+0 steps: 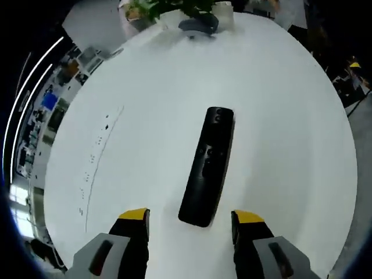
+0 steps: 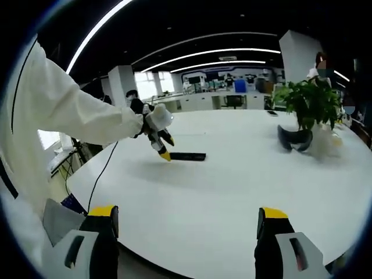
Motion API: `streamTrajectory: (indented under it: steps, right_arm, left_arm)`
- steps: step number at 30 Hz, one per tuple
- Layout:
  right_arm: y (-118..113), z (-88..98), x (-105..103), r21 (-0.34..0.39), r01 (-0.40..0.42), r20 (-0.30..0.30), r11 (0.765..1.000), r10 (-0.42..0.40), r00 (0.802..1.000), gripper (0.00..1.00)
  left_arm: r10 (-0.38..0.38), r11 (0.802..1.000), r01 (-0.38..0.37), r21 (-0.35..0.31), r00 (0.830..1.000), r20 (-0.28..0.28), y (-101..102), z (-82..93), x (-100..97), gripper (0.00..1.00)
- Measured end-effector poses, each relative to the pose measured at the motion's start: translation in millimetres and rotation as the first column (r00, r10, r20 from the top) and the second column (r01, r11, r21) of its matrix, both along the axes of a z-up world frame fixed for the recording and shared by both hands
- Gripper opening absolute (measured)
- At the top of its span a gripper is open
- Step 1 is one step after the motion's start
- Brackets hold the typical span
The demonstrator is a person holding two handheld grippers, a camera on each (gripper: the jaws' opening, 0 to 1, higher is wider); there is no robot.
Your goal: Press the specified remote control buttons in sequence, fully releasing each button before pressing the next.
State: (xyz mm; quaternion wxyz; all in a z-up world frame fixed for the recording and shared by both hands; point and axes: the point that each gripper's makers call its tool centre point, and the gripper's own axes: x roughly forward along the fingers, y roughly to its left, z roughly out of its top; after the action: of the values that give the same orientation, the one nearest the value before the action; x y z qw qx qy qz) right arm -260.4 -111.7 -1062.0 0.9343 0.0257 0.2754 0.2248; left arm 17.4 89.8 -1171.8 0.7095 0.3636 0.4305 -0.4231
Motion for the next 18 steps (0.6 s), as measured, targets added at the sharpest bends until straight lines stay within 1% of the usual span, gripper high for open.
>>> streamTrajectory:
  steps: [1, 2, 3, 4, 5, 6, 7, 8, 9, 10, 13, 15, 16, 18]
  right_arm:
    - [0, -0.8, 0, -0.001, -0.001, -0.002, 1.0, 0.001, 1.0, 0.99]
    - [0, -1.2, -1, 0.0, -0.003, -0.002, 1.0, 0.003, 1.0, 0.99]
    - [-1, -1.4, -1, 0.0, -0.003, -0.001, 1.0, 0.003, 1.0, 0.99]
    - [-1, -1.2, -1, -0.002, -0.003, 0.001, 1.0, 0.003, 1.0, 0.99]
    - [-1, -1.1, -1, -0.003, -0.003, 0.002, 1.0, 0.003, 1.0, 0.99]
    - [-1, -1.0, -1, -0.002, -0.002, 0.003, 1.0, 0.002, 1.0, 0.99]
    - [-1, -0.2, 0, 0.003, -0.001, 0.008, 1.0, 0.001, 1.0, 0.99]
    - [-1, 0.3, 0, 0.005, 0.001, 0.009, 1.0, -0.001, 1.0, 0.99]
    - [-1, 0.8, 0, 0.009, 0.001, 0.011, 1.0, -0.001, 1.0, 0.99]
    - [-1, 1.2, 0, 0.011, 0.0, 0.011, 1.0, 0.0, 1.0, 0.99]
    - [0, 2.3, -1, 0.011, -0.003, 0.018, 1.0, 0.003, 1.0, 0.99]
    - [0, 3.0, -2, 0.009, -0.008, 0.022, 1.0, 0.008, 1.0, 0.99]
    - [0, 3.8, -3, 0.006, -0.01, 0.027, 1.0, 0.01, 1.0, 0.99]
    - [0, 5.8, -4, 0.006, -0.012, 0.035, 1.0, 0.012, 0.999, 0.99]
  left_arm:
    - [0.029, 0.999, -0.029, -0.025, 1.0, 0.003, 0, 4.0, -3.4, 0.66]
    - [0.049, 0.996, -0.048, -0.077, 0.999, 0.013, -3, 10.5, -8.7, 0.69]
    - [0.068, 0.992, -0.065, -0.105, 0.997, 0.024, -4, 14.7, -11.9, 0.72]
    - [0.081, 0.988, -0.074, -0.135, 0.996, 0.049, -3, 20.9, -16.5, 0.76]
    - [0.1, 0.983, -0.09, -0.162, 0.993, 0.057, -4, 24.5, -20.3, 0.78]
    - [0.125, 0.973, -0.111, -0.203, 0.991, 0.057, -4, 29.6, -28.3, 0.8]
    - [0.133, 0.97, -0.119, -0.212, 0.99, 0.055, -3, 30.9, -30.8, 0.83]
    - [0.174, 0.958, -0.156, -0.24, 0.983, 0.056, 0, 35.5, -37.8, 0.84]
    - [0.188, 0.95, -0.166, -0.263, 0.98, 0.062, 0, 38.9, -42.0, 0.85]
    - [0.214, 0.938, -0.187, -0.292, 0.975, 0.063, 2, 42.8, -49.1, 0.86]
    - [0.237, 0.927, -0.203, -0.315, 0.969, 0.072, 7, 47.0, -68.7, 0.89]
    - [0.265, 0.911, -0.226, -0.344, 0.962, 0.069, 9, 49.6, -81.2, 0.9]
    - [0.284, 0.899, -0.243, -0.364, 0.957, 0.062, 10, 51.2, -88.4, 0.91]
    - [0.299, 0.891, -0.254, -0.377, 0.952, 0.065, 13, 53.3, -96.1, 0.91]
